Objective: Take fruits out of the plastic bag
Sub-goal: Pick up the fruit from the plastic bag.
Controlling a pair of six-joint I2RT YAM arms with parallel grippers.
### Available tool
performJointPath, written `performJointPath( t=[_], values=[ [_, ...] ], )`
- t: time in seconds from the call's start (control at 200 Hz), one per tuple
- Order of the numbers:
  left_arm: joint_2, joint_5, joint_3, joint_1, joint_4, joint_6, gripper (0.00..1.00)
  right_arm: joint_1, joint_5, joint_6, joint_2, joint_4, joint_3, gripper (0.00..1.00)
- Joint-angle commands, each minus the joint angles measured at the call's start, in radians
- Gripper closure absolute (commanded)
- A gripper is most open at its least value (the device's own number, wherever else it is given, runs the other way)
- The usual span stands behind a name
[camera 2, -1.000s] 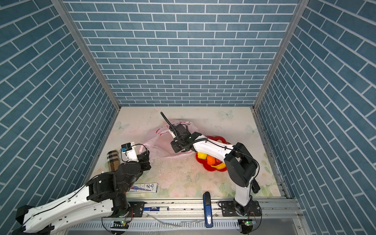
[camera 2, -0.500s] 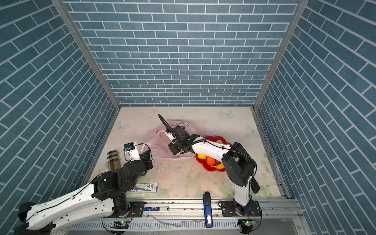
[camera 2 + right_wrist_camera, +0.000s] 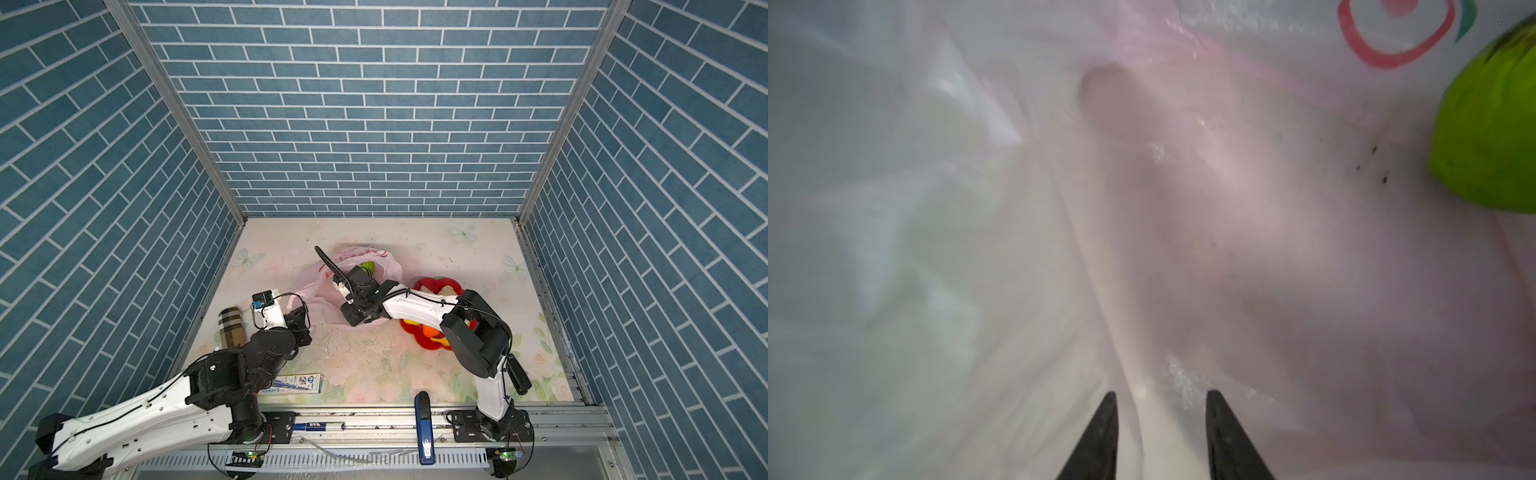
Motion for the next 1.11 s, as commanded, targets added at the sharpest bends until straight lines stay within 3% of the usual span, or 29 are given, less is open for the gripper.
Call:
performJointPath(
  t=[0.0,0.495,1.1],
  values=[
    [-0.021,0.01,-0.003,-0.003,0.012,0.017,1.0,-0.002,0.063,-0.013,0.045,-0.032,0.084,0.63],
    [-0.064,0.174,-0.083,-0.005,0.009,0.016,1.0,-0.076,0.207,0.111,0.167,0.08,0.226,0.51],
    [-0.073,0.239,-0.138,-0.005,0.028,0.019,1.0,-0.13,0.312,0.258,0.236,0.213,0.248,0.28]
  ],
)
